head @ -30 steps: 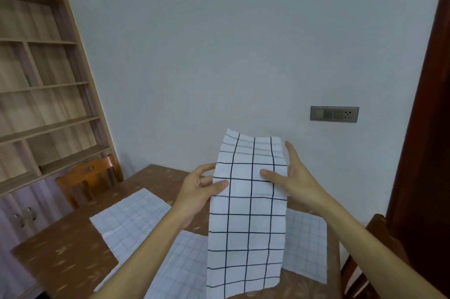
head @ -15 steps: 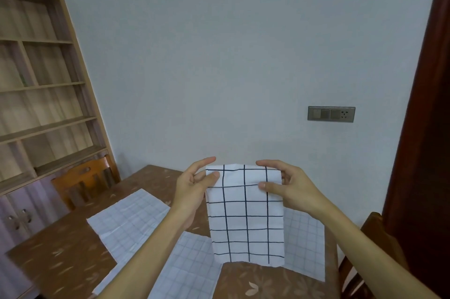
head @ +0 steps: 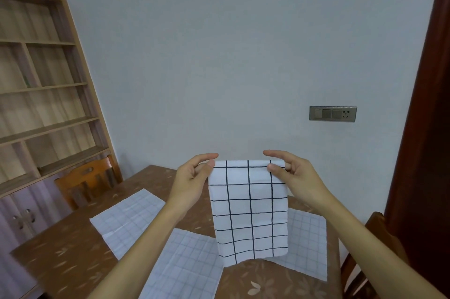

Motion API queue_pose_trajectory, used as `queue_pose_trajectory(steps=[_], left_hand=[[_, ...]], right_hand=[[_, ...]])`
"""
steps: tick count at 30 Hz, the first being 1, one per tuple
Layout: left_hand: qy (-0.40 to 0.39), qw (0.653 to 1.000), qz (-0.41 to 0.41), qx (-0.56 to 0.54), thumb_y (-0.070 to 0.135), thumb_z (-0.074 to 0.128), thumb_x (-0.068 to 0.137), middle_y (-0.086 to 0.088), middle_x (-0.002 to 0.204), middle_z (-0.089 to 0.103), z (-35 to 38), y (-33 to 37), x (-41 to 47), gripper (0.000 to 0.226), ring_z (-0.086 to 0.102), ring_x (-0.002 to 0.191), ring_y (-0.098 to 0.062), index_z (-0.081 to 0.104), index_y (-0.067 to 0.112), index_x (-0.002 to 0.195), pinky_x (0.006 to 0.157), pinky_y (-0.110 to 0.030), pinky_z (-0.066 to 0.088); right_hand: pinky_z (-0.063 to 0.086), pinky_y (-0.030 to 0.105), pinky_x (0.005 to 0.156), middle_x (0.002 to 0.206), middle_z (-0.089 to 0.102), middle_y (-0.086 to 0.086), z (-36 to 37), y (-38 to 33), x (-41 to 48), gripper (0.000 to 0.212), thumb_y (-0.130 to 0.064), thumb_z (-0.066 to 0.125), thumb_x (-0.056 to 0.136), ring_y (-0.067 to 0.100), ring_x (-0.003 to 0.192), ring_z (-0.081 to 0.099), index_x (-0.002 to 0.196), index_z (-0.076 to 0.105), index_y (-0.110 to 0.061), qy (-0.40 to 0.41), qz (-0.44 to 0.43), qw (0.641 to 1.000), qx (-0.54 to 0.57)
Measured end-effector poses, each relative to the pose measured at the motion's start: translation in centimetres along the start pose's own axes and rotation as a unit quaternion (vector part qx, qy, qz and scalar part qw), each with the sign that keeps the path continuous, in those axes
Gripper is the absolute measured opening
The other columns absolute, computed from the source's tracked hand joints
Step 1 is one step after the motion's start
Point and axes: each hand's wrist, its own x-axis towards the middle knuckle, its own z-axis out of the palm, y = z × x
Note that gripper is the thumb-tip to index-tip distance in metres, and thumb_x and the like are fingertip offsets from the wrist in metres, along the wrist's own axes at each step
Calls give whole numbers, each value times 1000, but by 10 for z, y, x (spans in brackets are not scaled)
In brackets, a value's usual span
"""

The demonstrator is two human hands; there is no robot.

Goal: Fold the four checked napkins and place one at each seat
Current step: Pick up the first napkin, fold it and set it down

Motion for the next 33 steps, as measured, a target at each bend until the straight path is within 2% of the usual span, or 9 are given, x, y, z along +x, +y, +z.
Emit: queue_pose_trajectory(steps=[2,8,12,15,20,23,25,29,33], left_hand=[[-15,1000,8,24,25,57,102,2,90,80,-2,0,1,23,73,96,-6,67,24,122,92,-12,49],[25,975,76,207,24,62,99,14,98,77,-6,3,5,17,67,92,10,71,20,113,78,-5,48],[59,913,175,363,31,57,101,9,87,75,-4,3,9,17,62,70,-4,70,21,106,63,-22,49],[74,892,209,394,32,57,101,5,86,70,-2,3,13,19,61,78,-14,71,19,100,67,-28,49],[30,948,167,268,29,58,100,11,111,64,-1,13,18,15,59,99,1,68,18,102,87,-9,42],[3,989,92,115,28,55,102,11,101,68,5,21,14,12,62,91,2,62,18,101,82,-13,47],[1,997,71,37,27,56,101,7,98,68,10,25,12,13,63,90,0,60,15,105,82,-17,48],[-58,997,11,-51,19,68,94,9,110,76,21,25,5,30,71,102,-4,60,18,122,79,-17,56],[-34,998,7,-44,11,69,93,10,102,79,29,21,5,16,74,96,-8,72,17,108,77,-20,59]], right_hand=[[55,37,72,83,71,28,-2,-2,0,25,-27,65,95,45,76,67,118,68,-35,4,2,1000,8],[51,12,67,87,78,-4,-10,-11,1,13,-20,68,94,7,82,74,106,72,-24,-10,-1,998,-70],[41,6,60,77,73,-11,-17,-17,8,4,-26,69,93,-6,68,63,95,72,-27,5,-36,979,-200],[41,7,60,74,68,-13,-21,-21,10,3,-26,68,93,-7,69,60,90,69,-28,15,-58,970,-235],[44,13,73,92,67,-4,-30,-20,13,8,-28,69,92,5,83,61,89,74,-22,13,-63,968,-243],[43,12,84,108,60,-9,-32,-21,16,8,-28,67,93,3,98,60,96,74,-24,20,-54,979,-195],[43,10,81,109,63,-7,-30,-25,17,9,-25,65,95,3,94,61,99,72,-21,30,-44,989,-137],[40,25,68,78,60,4,-28,-35,16,19,-27,60,98,14,72,52,92,70,-12,29,-51,996,-60],[52,12,71,89,78,-8,-21,-48,12,16,-23,58,99,3,84,72,107,72,-18,40,-28,997,68]])
